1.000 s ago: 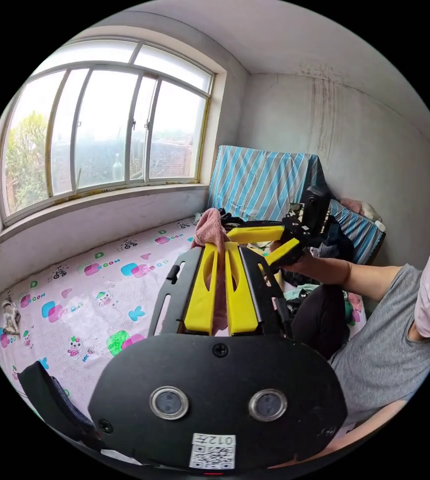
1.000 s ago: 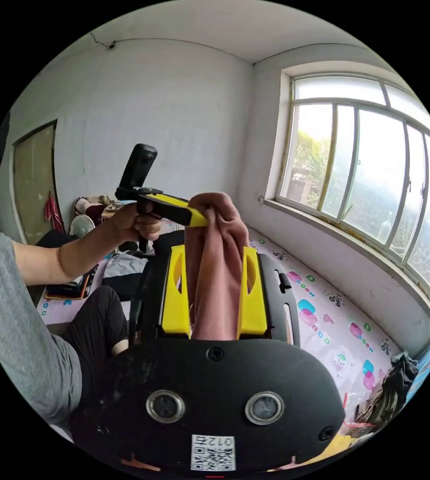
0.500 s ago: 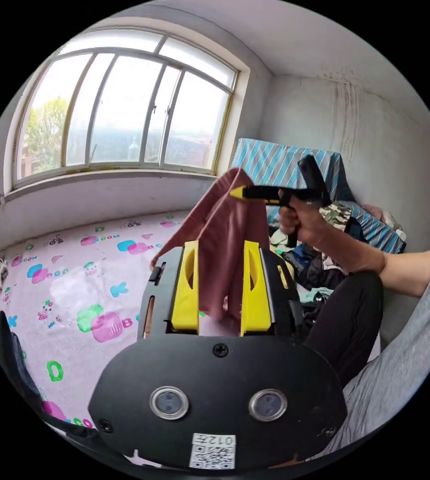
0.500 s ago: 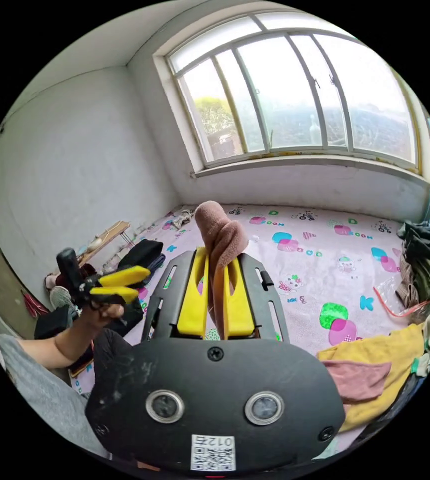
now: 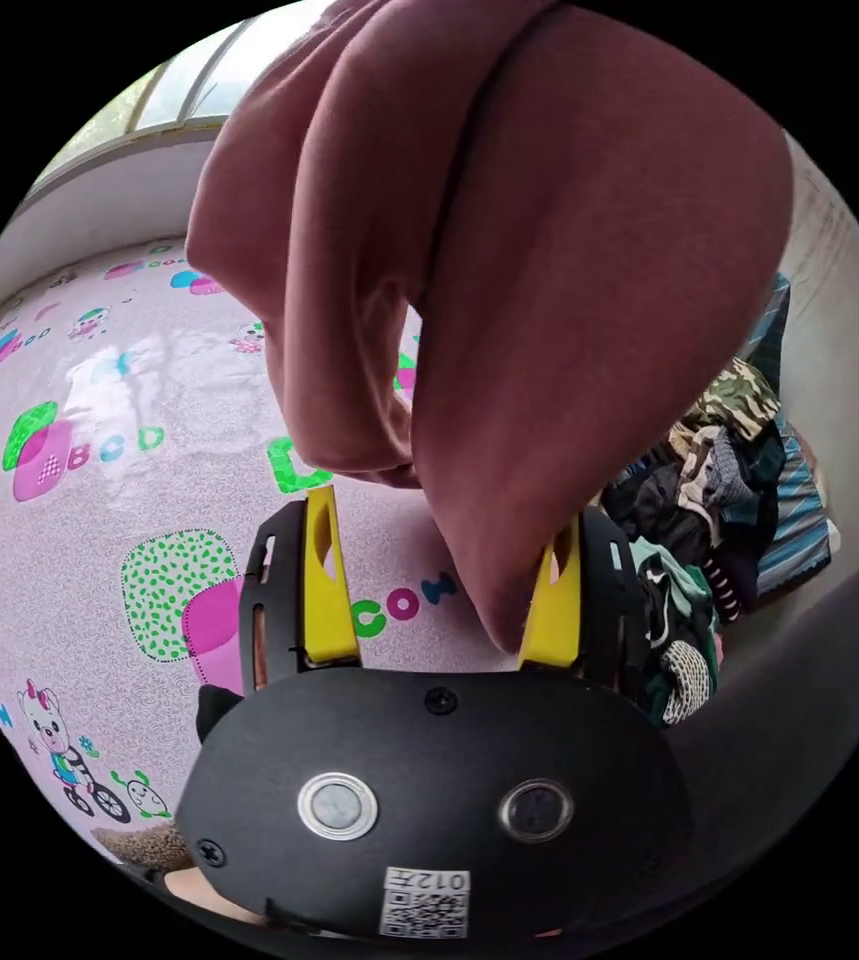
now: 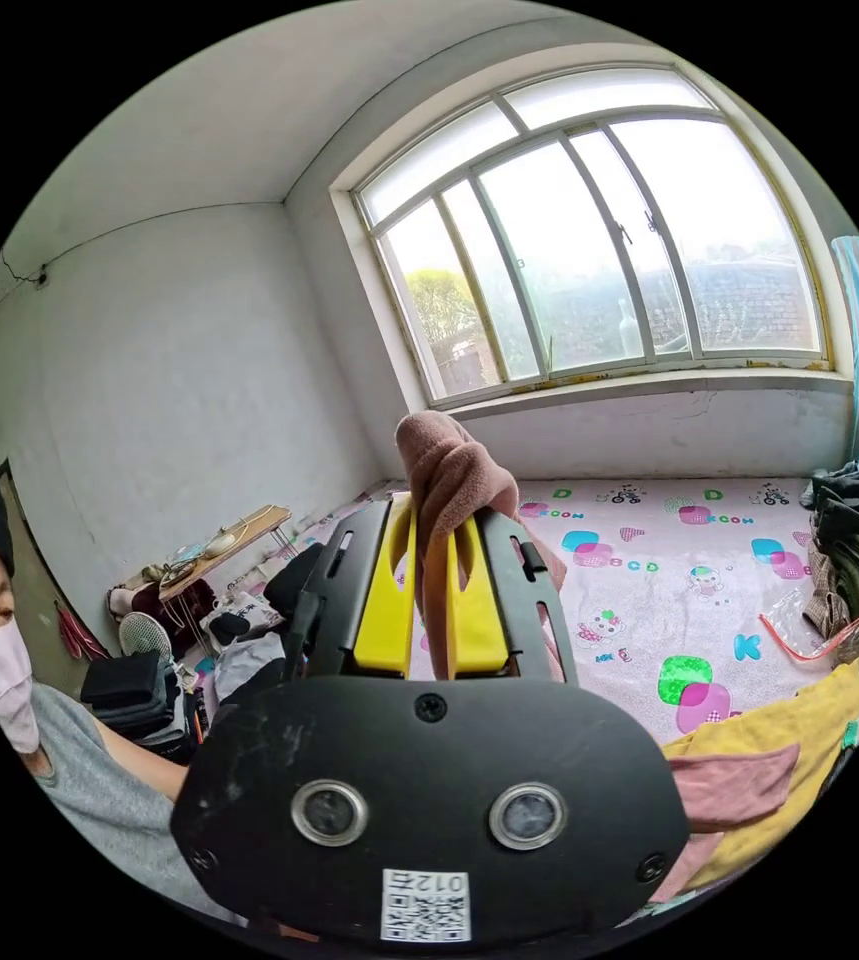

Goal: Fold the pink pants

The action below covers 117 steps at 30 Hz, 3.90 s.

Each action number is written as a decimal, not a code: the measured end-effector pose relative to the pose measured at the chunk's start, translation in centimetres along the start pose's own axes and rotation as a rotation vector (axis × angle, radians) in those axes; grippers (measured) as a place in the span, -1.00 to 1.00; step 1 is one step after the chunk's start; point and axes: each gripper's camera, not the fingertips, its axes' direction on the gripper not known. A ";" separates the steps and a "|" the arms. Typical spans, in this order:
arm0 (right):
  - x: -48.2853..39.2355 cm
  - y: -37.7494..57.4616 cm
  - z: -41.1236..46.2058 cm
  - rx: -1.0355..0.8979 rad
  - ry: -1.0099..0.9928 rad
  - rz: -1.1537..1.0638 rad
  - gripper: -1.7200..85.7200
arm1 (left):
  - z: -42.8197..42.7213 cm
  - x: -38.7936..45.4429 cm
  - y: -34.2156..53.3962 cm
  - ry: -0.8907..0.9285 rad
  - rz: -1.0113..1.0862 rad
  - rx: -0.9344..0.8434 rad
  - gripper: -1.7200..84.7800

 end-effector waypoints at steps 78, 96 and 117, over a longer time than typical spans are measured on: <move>-56.1 75.0 -29.7 -1.230 0.322 0.355 -0.82 | 4.9 -62.2 -0.2 -0.463 -0.370 -0.268 -0.74; -67.3 78.5 -62.1 -0.864 0.299 0.649 -0.94 | -8.1 -62.0 7.9 -0.393 -0.297 -0.142 -0.86; -70.7 83.6 -83.9 -0.770 0.237 0.741 -0.95 | -2.3 -69.0 4.4 -0.316 -0.272 -0.212 -0.92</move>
